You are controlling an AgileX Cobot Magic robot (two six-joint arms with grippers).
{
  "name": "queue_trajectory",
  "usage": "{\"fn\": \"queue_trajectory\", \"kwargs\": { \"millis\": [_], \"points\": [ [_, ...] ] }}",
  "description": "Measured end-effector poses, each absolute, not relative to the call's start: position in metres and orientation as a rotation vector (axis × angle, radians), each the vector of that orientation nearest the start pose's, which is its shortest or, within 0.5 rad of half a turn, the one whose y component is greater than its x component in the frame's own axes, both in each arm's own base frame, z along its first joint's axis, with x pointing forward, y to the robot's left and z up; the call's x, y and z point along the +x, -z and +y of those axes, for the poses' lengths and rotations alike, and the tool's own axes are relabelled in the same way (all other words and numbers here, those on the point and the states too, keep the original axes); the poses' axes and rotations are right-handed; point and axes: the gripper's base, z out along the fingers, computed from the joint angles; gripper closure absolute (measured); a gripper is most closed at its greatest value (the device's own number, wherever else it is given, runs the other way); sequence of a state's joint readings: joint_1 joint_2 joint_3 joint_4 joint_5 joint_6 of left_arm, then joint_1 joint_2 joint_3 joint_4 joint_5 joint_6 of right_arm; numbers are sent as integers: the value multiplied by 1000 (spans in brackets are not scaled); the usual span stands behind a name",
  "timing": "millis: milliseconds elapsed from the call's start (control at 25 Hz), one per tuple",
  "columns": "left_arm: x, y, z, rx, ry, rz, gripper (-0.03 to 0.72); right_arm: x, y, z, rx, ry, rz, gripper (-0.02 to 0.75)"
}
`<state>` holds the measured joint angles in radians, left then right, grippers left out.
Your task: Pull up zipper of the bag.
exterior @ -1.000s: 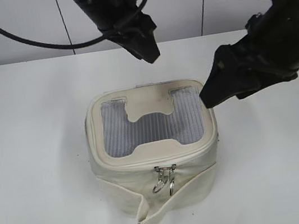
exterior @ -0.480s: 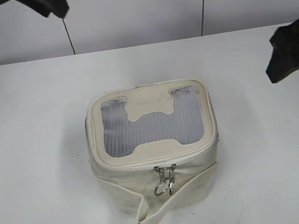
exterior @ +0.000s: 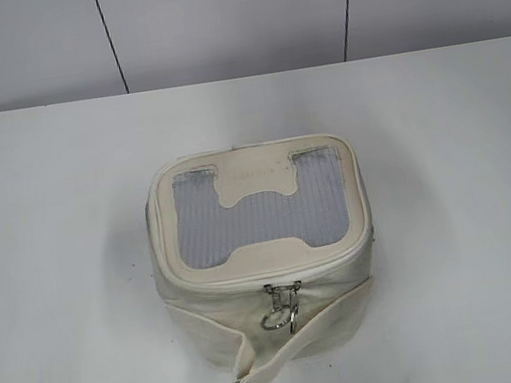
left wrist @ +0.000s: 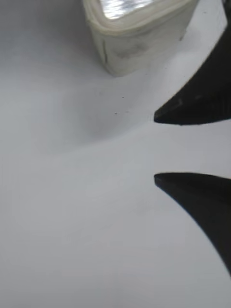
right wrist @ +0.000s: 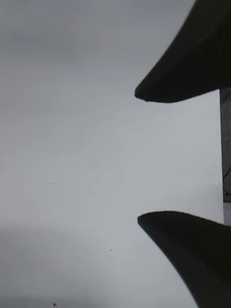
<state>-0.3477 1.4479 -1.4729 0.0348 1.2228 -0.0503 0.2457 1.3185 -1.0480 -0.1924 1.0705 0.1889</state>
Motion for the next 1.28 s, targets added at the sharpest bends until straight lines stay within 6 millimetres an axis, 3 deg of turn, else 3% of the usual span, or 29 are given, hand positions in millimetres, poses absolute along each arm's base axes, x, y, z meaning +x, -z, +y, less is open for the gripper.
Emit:
{"fn": "queue_trajectory", "kwargs": {
  "millis": [240, 440, 560, 840, 1120, 1280],
  "points": [
    [208, -365, -72, 381, 78, 2670, 421, 200, -332, 39, -109, 44, 2695, 190],
    [147, -359, -50, 329, 106, 2609, 421, 156, -348, 30, -85, -15, 2624, 190],
    [98, -363, -33, 297, 147, 2483, 421, 129, -354, 23, -79, -30, 2560, 190],
    [13, -349, -5, 263, 252, 2213, 421, 60, -355, 8, -131, -83, 2365, 190],
    [-37, -327, 10, 366, 254, 1980, 421, 1, -335, 7, -261, -245, 2170, 190],
    [-39, -315, 9, 399, 254, 1978, 421, -19, -317, 4, -285, -261, 2099, 190]
  ]
}}
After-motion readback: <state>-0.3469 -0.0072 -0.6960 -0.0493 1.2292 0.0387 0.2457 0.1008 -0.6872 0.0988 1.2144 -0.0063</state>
